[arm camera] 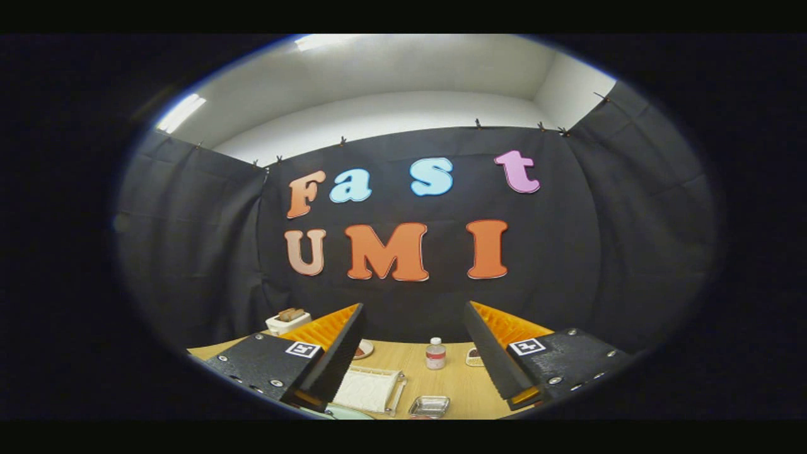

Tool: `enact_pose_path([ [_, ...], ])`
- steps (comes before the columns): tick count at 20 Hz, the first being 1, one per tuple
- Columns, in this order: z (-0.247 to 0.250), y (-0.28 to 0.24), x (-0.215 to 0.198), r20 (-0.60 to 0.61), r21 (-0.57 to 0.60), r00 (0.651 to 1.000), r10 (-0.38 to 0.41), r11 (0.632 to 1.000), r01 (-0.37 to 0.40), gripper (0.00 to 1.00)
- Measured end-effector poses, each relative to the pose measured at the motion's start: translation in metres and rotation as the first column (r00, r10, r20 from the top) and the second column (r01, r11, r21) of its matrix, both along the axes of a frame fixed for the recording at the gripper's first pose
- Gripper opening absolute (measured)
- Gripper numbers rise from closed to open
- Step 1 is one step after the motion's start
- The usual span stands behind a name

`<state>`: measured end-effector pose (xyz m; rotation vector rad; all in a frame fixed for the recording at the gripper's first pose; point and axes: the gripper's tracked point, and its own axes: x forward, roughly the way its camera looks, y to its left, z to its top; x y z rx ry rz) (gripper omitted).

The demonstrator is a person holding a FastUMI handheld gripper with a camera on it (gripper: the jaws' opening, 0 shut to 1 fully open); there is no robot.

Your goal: Take the plate from the dish rack, then take the spoon from the basket and place it into the plate.

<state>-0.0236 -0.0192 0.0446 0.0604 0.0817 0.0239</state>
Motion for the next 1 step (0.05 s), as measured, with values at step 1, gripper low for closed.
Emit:
enact_pose_path([
  [1, 0.0011, 0.0014, -0.0014, 0.004, -0.002, 1.0, 0.004, 1.0, -0.004, 0.93],
])
